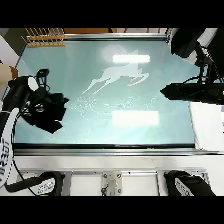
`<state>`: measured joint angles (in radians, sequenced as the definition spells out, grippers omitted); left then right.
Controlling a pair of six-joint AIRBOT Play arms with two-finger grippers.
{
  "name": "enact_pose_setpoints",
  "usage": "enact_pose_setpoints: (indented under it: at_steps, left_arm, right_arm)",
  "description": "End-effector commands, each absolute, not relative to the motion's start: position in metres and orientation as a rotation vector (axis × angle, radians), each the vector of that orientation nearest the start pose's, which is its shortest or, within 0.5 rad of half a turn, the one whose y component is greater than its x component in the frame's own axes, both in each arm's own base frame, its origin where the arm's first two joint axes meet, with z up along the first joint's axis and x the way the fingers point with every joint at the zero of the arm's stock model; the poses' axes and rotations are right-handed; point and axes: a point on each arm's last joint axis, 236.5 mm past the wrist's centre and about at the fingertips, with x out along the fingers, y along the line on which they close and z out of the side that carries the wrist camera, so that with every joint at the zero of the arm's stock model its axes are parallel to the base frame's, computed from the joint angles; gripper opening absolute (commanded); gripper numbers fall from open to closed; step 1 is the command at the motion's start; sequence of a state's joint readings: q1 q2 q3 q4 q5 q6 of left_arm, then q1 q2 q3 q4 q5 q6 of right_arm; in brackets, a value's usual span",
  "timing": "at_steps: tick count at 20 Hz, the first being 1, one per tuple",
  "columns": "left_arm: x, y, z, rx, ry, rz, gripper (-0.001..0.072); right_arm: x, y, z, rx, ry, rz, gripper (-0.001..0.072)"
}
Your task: Fold the clothes and pants, and hang the long-sleeved shirts on hangers.
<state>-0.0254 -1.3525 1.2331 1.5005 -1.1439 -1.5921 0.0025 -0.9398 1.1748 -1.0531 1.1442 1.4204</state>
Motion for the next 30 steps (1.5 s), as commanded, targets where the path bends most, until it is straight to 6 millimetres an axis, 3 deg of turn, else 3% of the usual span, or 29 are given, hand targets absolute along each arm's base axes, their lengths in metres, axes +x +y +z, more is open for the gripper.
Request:
enact_pose_setpoints:
  at_steps: [1,4,6,8,9,10,11,13,15,17,19,22,23,25,30]
  left_arm:
    - [0.395,-0.16,0.081,-0.127,1.042,-0.366,0.0009]
    - [0.375,-0.273,0.125,-0.14,0.853,-0.611,0.0008]
    - [0.359,-0.332,0.133,-0.132,0.798,-0.718,0.0009]
    - [0.35,-0.377,0.131,-0.096,0.809,-0.795,0.0009]
    - [0.352,-0.391,0.131,-0.08,0.806,-0.813,0.0083]
    - [0.358,-0.4,0.133,-0.078,0.801,-0.821,0.0433]
    - [0.366,-0.399,0.132,-0.075,0.817,-0.812,0.0639]
    - [0.385,-0.37,0.123,-0.066,0.898,-0.755,0.0607]
    - [0.404,-0.314,0.101,-0.088,0.991,-0.644,0.0607]
    - [0.41,-0.255,0.066,-0.143,1.092,-0.513,0.0607]
    - [0.399,-0.193,0.019,-0.204,1.206,-0.375,0.0607]
    - [0.368,-0.124,-0.046,-0.34,1.366,-0.184,0.0607]
    - [0.358,-0.113,-0.062,-0.392,1.405,-0.148,0.0607]
    - [0.347,-0.11,-0.088,-0.5,1.443,-0.128,0.0607]
    - [0.348,-0.153,-0.115,-0.571,1.494,-0.225,0.0607]
  right_arm:
    - [0.355,0.108,0.171,0.274,0.857,0.408,0.0017]
    - [0.355,0.11,0.172,0.283,0.855,0.414,0.0016]
    - [0.351,0.117,0.174,0.311,0.864,0.444,0.0016]
    - [0.351,0.118,0.176,0.313,0.859,0.446,0.0016]
    - [0.351,0.118,0.176,0.313,0.859,0.446,0.0016]
    - [0.351,0.117,0.176,0.313,0.859,0.445,0.0016]
    - [0.351,0.117,0.176,0.312,0.859,0.445,0.0016]
    - [0.351,0.117,0.176,0.313,0.859,0.445,0.0016]
    - [0.351,0.117,0.176,0.313,0.859,0.444,0.0015]
    - [0.351,0.117,0.176,0.313,0.86,0.444,0.0016]
    - [0.351,0.118,0.175,0.313,0.861,0.445,0.0016]
    - [0.351,0.117,0.175,0.314,0.86,0.444,0.0016]
    - [0.351,0.118,0.175,0.313,0.861,0.445,0.0016]
    - [0.351,0.117,0.175,0.314,0.861,0.444,0.0016]
    - [0.351,0.117,0.175,0.314,0.861,0.445,0.0016]
